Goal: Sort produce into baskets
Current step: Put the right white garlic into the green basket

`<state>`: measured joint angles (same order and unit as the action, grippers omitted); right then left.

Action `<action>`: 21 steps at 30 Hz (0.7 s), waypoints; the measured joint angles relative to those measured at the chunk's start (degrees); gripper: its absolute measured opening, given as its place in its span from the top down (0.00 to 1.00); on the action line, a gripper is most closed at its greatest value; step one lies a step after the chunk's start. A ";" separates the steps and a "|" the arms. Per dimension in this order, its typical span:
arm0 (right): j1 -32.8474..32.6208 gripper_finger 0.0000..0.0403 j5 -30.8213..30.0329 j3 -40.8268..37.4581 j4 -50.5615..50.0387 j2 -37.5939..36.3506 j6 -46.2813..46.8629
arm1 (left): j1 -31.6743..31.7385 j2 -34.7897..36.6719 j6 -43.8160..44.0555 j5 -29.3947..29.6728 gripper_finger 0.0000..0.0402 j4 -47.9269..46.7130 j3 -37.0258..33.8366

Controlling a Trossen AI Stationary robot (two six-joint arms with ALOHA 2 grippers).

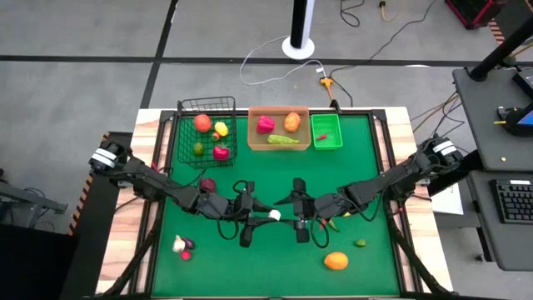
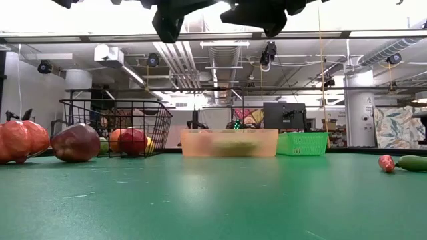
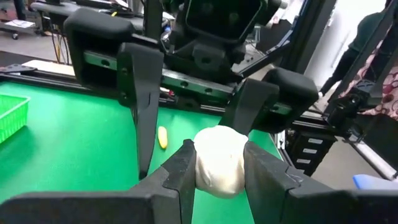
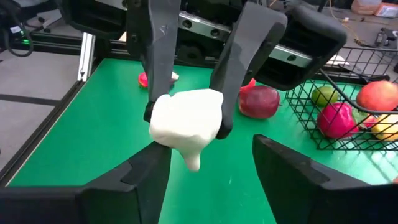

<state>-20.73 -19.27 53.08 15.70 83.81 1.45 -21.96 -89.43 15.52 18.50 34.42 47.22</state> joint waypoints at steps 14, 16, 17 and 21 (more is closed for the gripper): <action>0.00 0.78 0.74 -0.02 -0.02 0.00 -2.19 | 0.23 0.00 -0.01 0.92 0.75 -0.01 0.00; 0.00 0.85 0.85 -0.04 -0.13 0.00 -2.58 | 0.31 0.00 -0.01 0.92 0.73 -0.01 0.00; 0.00 0.88 1.25 -0.08 -0.17 0.00 -2.77 | 0.32 0.02 0.01 0.90 0.72 -0.01 0.00; 0.04 0.96 1.33 -0.11 -0.13 0.00 -3.27 | 0.26 0.02 0.19 3.02 0.67 -0.01 0.00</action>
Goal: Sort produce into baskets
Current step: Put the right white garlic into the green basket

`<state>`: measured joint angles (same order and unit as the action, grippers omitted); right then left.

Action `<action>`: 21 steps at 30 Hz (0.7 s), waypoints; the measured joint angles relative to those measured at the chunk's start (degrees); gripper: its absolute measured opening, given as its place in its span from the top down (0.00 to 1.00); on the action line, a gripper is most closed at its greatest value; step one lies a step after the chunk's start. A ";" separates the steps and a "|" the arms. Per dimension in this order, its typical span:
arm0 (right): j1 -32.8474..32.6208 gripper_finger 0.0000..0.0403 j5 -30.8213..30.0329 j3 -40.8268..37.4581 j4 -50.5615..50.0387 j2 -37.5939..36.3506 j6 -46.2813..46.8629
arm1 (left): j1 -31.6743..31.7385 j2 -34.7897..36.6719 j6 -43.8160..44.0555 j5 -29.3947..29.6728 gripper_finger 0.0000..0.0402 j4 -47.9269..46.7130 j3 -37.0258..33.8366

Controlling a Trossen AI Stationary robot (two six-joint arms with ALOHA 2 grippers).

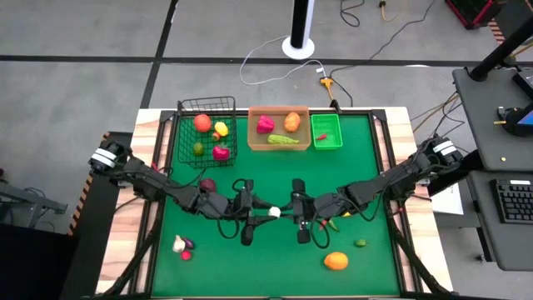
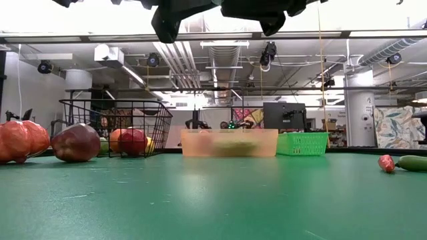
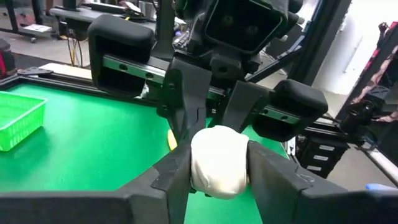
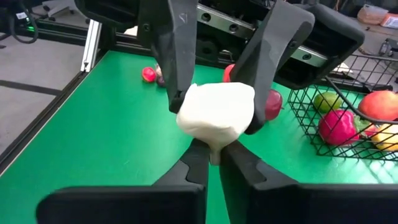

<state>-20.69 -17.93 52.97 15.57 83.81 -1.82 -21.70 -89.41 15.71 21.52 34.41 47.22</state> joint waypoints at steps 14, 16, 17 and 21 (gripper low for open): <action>1.63 0.96 0.00 0.52 -8.85 -3.58 6.32 | 0.07 0.64 0.02 0.39 0.52 -6.86 -0.02; 3.46 0.96 -0.12 2.50 -16.46 -4.60 10.24 | 0.07 1.04 0.04 0.39 0.52 -8.74 -0.02; 4.46 0.96 -0.12 3.86 -20.86 -4.86 12.34 | 0.07 1.27 0.12 0.41 0.52 -10.08 -0.02; 8.31 0.96 -0.13 9.97 -38.94 -4.93 17.55 | 0.07 2.15 2.13 0.41 0.52 -14.83 -0.02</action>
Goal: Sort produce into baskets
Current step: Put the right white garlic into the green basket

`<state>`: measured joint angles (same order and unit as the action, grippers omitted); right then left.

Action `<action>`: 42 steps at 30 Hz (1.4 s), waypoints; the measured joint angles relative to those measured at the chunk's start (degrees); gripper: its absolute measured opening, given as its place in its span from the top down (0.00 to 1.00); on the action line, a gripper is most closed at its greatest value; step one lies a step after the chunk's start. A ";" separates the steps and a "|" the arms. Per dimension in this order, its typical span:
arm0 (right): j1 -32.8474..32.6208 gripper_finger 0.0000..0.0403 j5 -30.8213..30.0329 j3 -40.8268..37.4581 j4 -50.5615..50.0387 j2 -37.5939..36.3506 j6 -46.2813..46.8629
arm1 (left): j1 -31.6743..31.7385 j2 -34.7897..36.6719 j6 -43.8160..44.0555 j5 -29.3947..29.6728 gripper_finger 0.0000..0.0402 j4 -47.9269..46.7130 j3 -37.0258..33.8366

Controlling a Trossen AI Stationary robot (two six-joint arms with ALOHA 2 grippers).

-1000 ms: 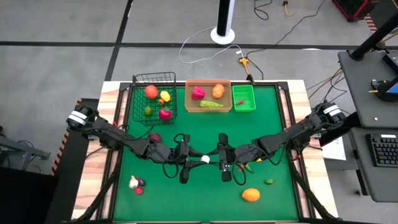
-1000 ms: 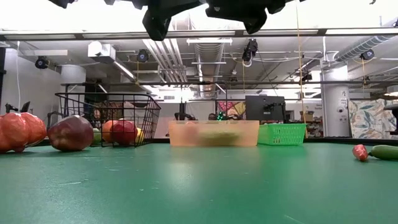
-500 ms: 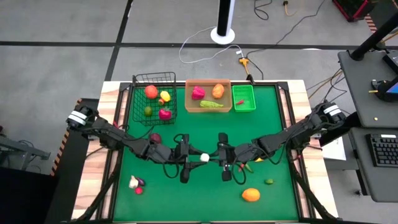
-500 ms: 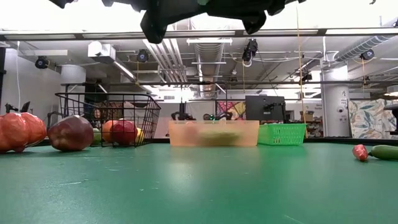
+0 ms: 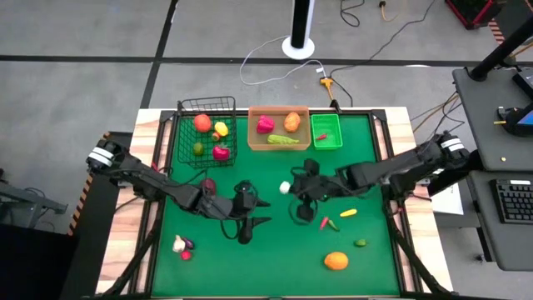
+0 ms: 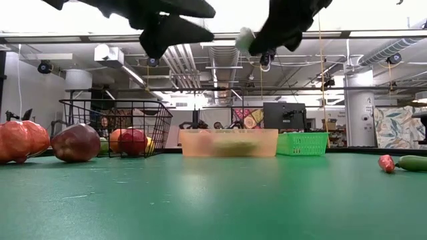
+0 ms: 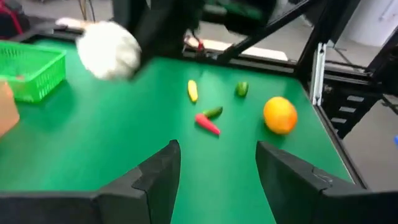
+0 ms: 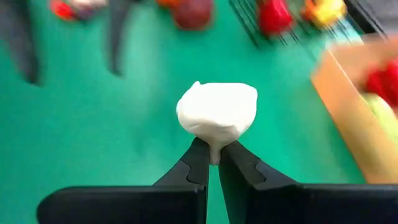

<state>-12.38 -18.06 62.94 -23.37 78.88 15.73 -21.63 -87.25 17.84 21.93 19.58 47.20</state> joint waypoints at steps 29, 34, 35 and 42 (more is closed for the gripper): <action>50.61 0.96 12.54 7.90 -27.82 12.82 3.80 | 0.00 3.14 8.42 0.20 0.52 -17.58 0.00; 53.69 0.96 12.55 7.90 -27.94 17.83 1.66 | 0.00 3.14 8.65 0.20 0.52 -17.58 0.00; 53.80 0.96 12.55 7.90 -27.86 18.58 1.14 | 0.00 3.14 8.68 0.20 0.52 -17.55 0.00; 53.66 0.94 12.08 7.90 -26.85 21.12 0.10 | 0.00 3.14 8.68 0.20 0.52 -17.52 0.00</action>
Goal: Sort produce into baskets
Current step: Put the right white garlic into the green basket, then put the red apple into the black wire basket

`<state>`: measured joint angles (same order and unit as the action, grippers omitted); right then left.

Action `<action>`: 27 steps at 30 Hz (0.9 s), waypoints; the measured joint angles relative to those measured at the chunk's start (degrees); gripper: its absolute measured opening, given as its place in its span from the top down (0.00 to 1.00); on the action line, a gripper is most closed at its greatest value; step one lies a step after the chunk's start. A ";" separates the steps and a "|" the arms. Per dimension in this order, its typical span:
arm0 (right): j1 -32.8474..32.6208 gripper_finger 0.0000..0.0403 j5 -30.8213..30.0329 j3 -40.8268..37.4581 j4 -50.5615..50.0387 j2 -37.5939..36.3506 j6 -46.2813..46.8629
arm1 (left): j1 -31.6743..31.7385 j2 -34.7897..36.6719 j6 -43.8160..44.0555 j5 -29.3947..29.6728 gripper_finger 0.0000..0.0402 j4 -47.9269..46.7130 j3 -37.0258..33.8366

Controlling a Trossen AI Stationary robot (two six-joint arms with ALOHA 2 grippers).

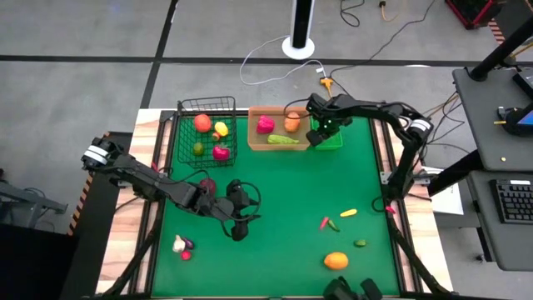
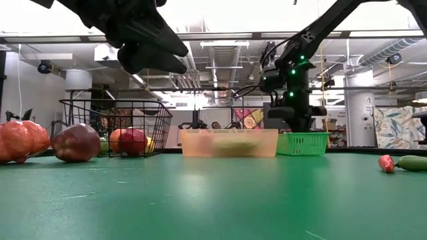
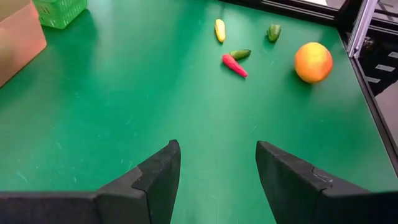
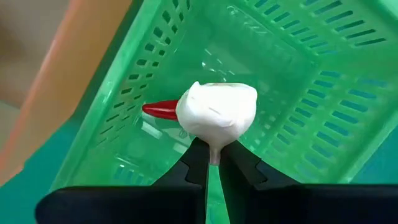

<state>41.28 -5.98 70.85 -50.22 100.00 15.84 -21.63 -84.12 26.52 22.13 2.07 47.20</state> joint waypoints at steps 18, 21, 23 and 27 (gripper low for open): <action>0.00 0.61 -1.68 1.42 0.62 -0.68 0.24 | 0.00 0.00 3.02 1.38 0.52 -0.19 0.00; -0.03 0.59 -1.67 2.06 0.72 -1.85 0.24 | -0.07 0.00 6.43 1.34 0.52 -1.97 0.02; -0.14 0.58 -1.67 2.27 0.59 -3.00 0.24 | -0.09 0.00 9.65 1.32 0.52 -4.25 0.02; -0.96 0.57 -1.65 2.27 0.56 -6.07 0.87 | -0.09 0.00 15.92 1.27 0.52 -12.33 1.68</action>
<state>40.32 -7.64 73.12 -49.66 93.93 16.70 -21.71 -84.12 42.45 23.40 -10.27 48.88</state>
